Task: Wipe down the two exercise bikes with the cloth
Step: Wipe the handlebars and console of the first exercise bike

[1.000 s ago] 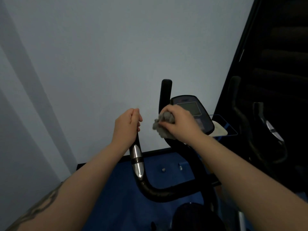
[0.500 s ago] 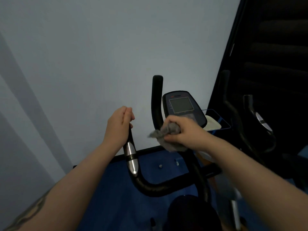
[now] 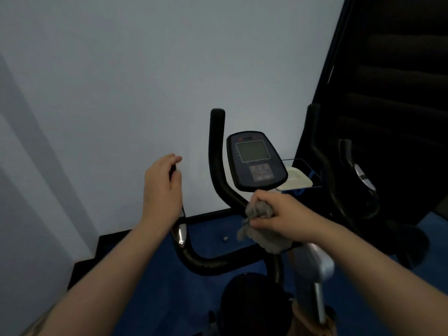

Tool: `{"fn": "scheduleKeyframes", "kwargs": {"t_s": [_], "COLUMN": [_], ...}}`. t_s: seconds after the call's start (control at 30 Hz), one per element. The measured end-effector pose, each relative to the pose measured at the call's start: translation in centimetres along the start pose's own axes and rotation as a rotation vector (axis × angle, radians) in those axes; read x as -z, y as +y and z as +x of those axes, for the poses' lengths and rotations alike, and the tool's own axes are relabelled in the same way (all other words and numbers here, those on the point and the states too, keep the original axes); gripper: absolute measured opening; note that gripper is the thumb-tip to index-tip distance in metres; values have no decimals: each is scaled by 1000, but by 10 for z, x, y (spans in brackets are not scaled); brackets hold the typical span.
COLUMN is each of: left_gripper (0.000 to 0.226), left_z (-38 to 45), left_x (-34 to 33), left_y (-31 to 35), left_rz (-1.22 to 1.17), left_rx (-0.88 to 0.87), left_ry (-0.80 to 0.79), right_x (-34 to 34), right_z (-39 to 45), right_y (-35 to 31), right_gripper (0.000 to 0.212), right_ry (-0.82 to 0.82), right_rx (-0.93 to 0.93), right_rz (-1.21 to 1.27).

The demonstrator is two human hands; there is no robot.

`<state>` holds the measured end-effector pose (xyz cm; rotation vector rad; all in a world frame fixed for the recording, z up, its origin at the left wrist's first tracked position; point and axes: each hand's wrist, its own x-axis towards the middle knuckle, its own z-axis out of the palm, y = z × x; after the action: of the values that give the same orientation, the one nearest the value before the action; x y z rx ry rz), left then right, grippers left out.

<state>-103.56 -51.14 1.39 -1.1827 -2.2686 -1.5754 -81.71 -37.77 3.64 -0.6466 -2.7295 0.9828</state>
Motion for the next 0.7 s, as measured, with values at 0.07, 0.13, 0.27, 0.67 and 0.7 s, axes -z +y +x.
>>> {"fn": "scheduleKeyframes", "kwargs": {"t_s": [0.07,0.13,0.27,0.67,0.7], "left_gripper": [36,39,32,16,21], "left_z": [-26,-53,-93,-153,-153], "left_x": [-7,-15,-15,-18,-18], "left_y": [14,30,57,75,76], "left_rz": [3,-28,-158,108,122], "left_rx": [-3,-22,1,202,212], "left_ry": [1,-45,-161,-486,-492], "right_x": [2,-6,-41,-63,-72], "right_z": [1,12,-4,-55,-66], "right_y": [2,0,3,20,23], "right_gripper": [16,15,16,20,19], "right_ry": [78,278,401,473,505], "right_rx": [-32,-34,-25,4,-1], "right_rz": [113,136,-11,165,188]}}
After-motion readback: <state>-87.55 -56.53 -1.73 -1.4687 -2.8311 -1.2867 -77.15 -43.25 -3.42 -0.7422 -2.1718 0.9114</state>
